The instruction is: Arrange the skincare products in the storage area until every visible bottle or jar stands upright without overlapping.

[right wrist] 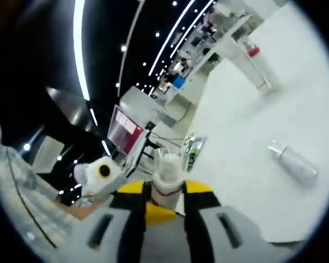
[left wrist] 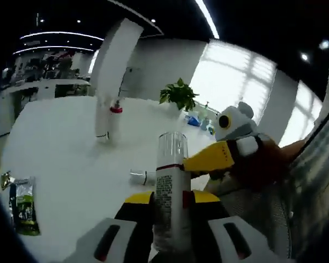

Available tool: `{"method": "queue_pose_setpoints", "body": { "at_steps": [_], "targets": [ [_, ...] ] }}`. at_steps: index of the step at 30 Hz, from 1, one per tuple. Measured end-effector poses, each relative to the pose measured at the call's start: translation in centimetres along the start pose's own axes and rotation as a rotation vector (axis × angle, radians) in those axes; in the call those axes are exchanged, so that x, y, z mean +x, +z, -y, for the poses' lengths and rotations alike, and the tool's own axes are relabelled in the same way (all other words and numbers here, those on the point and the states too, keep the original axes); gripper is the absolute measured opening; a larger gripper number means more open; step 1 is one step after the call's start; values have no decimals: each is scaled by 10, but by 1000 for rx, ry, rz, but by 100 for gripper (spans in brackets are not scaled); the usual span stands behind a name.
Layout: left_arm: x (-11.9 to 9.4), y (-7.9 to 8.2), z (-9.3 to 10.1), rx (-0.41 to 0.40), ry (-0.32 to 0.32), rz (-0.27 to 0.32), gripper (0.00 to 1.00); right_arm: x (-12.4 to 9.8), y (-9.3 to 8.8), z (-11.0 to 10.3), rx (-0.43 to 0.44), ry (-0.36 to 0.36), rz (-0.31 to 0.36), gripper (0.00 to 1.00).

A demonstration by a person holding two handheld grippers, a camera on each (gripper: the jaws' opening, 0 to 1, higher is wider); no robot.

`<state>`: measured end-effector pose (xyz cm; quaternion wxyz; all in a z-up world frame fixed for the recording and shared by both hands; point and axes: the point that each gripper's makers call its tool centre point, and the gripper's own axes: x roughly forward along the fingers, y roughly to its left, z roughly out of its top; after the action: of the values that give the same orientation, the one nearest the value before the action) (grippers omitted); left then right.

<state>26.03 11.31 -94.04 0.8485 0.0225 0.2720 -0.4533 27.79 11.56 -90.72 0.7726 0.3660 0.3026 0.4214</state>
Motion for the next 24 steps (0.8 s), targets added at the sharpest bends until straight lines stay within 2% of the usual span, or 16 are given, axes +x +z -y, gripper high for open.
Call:
{"method": "queue_pose_setpoints", "body": {
  "at_steps": [4, 9, 17, 19, 24],
  "targets": [
    [-1, 3, 0, 34, 19, -1, 24, -1, 1, 1, 12, -1, 11, 23],
    [-4, 5, -4, 66, 57, -3, 24, 2, -5, 3, 44, -5, -17, 21],
    [4, 6, -6, 305, 104, -59, 24, 0, -1, 10, 152, -24, 12, 21],
    [6, 4, -7, 310, 102, -66, 24, 0, -2, 13, 188, -37, 8, 21],
    [7, 0, -8, 285, 94, -63, 24, -3, -4, 11, 109, -33, -17, 20]
  ]
}}
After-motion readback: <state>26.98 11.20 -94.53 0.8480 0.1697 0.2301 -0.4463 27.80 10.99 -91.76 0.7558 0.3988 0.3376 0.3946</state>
